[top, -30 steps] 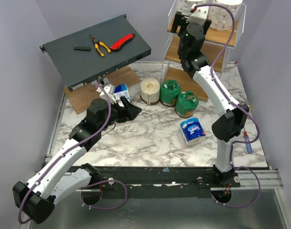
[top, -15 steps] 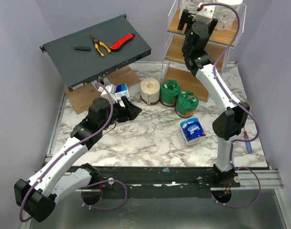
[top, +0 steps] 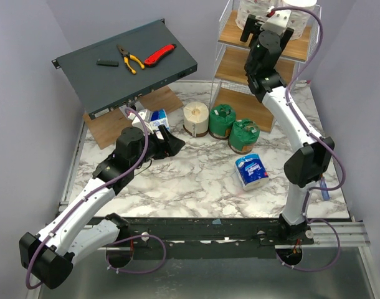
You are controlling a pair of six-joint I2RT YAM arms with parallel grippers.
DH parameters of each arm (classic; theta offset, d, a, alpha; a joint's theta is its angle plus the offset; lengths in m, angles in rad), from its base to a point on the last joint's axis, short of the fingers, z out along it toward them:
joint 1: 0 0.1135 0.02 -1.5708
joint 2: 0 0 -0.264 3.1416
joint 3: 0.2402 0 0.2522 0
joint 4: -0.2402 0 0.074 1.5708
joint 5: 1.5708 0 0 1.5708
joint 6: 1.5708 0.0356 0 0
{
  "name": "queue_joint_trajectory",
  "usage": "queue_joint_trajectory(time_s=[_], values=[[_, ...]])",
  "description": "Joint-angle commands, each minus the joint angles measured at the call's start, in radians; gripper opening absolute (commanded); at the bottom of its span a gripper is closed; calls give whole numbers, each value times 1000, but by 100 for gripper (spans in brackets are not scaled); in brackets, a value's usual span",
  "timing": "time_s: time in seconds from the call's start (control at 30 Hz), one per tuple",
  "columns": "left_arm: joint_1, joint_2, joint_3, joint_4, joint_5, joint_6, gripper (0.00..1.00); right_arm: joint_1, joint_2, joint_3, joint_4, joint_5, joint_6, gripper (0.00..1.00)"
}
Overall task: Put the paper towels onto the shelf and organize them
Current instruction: Adjust the paper towel on the shelf.
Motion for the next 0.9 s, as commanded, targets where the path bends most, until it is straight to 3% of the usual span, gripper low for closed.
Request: queue_joint_trajectory(time_s=[0.0,0.17,0.3,0.57,0.7,0.87], values=[[6,-8,28,-3,1,15,77,-4,-85,-86,9,-50,49,97],[6,-3,28,6,8,7,77,49,-186,-181,75,-146,61,97],[6,6,27,14,17,-4,77,70,-199,-159,52,-214,85,95],[7,7,28,13,17,-11,77,70,-127,-50,-27,-305,146,78],[6,5,28,7,12,-11,77,70,-70,5,-29,-263,132,83],[6,15,32,7,7,-7,77,71,-69,-34,32,-325,158,82]])
